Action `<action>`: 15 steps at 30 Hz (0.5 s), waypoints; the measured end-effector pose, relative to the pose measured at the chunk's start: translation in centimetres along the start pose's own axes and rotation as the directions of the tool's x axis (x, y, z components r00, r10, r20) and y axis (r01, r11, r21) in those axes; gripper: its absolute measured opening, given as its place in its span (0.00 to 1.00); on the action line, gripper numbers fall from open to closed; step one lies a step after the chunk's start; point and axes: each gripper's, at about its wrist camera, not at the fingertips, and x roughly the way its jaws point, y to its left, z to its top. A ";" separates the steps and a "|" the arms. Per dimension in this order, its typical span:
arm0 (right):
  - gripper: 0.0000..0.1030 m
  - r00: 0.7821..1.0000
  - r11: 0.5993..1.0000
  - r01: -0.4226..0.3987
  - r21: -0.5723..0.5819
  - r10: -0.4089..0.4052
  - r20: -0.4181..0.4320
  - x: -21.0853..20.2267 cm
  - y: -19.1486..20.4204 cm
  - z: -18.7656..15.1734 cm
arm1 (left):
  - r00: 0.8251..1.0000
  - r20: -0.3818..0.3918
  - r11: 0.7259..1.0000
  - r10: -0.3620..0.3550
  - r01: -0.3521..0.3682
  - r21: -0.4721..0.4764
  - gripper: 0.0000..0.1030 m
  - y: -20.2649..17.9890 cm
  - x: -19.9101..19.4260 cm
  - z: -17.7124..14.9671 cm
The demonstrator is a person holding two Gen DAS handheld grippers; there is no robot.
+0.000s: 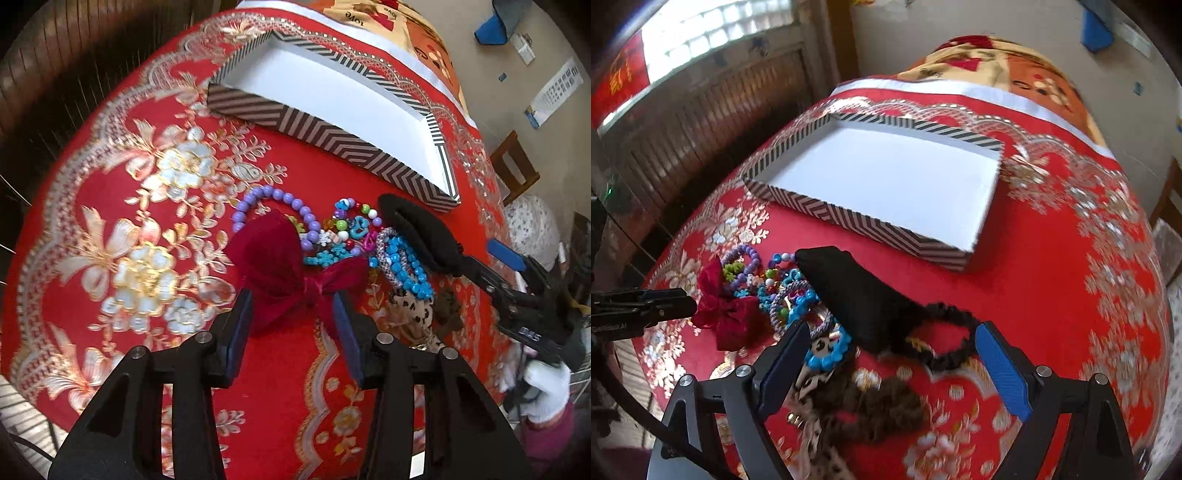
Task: Organize jewelry
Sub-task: 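Grasp the red velvet bow with the left gripper while the right gripper grasps the black fabric pouch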
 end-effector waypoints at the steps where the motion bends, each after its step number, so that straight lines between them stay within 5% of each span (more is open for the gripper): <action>1: 0.88 1.000 1.000 0.001 -0.017 -0.001 -0.003 0.4 0.0 0.2 | 1.000 -0.009 1.000 -0.012 0.012 -0.007 0.43 0.0 0.3 0.1; 12: 0.85 0.998 0.994 -0.033 -0.105 0.028 -0.047 4.1 0.2 2.5 | 0.998 -0.067 0.995 0.016 -0.023 -0.097 0.43 -0.4 3.5 0.6; 15: 0.57 0.995 0.990 -0.074 -0.119 0.065 -0.078 4.9 0.3 2.2 | 0.999 -0.047 0.991 0.001 -0.007 -0.133 0.40 0.0 3.6 0.7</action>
